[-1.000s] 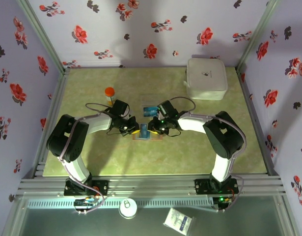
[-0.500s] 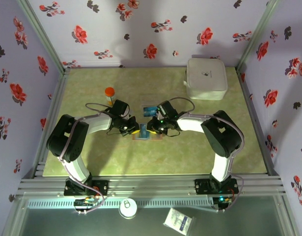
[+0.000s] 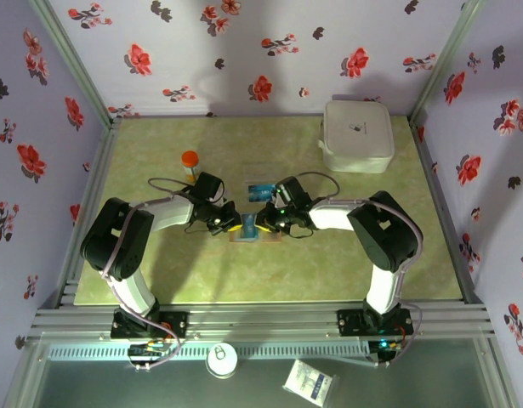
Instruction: Take the credit cards out of the card holder
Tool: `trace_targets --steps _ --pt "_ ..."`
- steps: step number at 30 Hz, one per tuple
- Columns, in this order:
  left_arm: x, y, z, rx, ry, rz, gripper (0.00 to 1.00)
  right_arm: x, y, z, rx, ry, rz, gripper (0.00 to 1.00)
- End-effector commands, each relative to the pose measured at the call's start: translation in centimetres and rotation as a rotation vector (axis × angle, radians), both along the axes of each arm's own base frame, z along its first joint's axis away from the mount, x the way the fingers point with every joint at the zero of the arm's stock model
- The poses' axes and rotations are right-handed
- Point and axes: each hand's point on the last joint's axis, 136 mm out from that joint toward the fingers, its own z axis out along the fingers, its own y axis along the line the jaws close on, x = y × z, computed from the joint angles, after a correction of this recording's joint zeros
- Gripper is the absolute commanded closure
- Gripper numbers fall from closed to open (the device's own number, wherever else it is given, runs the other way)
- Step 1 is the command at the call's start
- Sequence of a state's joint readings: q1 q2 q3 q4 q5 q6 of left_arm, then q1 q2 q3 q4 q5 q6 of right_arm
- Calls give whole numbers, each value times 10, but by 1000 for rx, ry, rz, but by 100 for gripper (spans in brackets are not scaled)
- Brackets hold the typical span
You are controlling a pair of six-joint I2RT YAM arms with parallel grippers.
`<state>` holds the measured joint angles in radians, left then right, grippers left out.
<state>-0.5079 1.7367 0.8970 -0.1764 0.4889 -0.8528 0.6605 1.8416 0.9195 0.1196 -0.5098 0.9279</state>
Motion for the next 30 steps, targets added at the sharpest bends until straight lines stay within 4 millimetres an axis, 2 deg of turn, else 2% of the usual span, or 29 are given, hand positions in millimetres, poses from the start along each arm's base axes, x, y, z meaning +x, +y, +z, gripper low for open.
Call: trace_targets --steps 1,8,19,23,30 --pt "-4 3 -10 46 20 -19 100 1 4 -1 41 7 2 84" --pt "-3 3 -9 45 18 -18 100 2 -4 -3 34 2 -20 90" --pt "-4 4 -8 44 17 -13 100 -2 -44 -2 -58 -11 -48 93" --pt "-2 1 -5 25 11 -7 100 -1 -53 5 -120 -44 -27 98" --pt "6 -8 11 -28 -22 -7 100 4 -56 29 -177 -132 55 100"
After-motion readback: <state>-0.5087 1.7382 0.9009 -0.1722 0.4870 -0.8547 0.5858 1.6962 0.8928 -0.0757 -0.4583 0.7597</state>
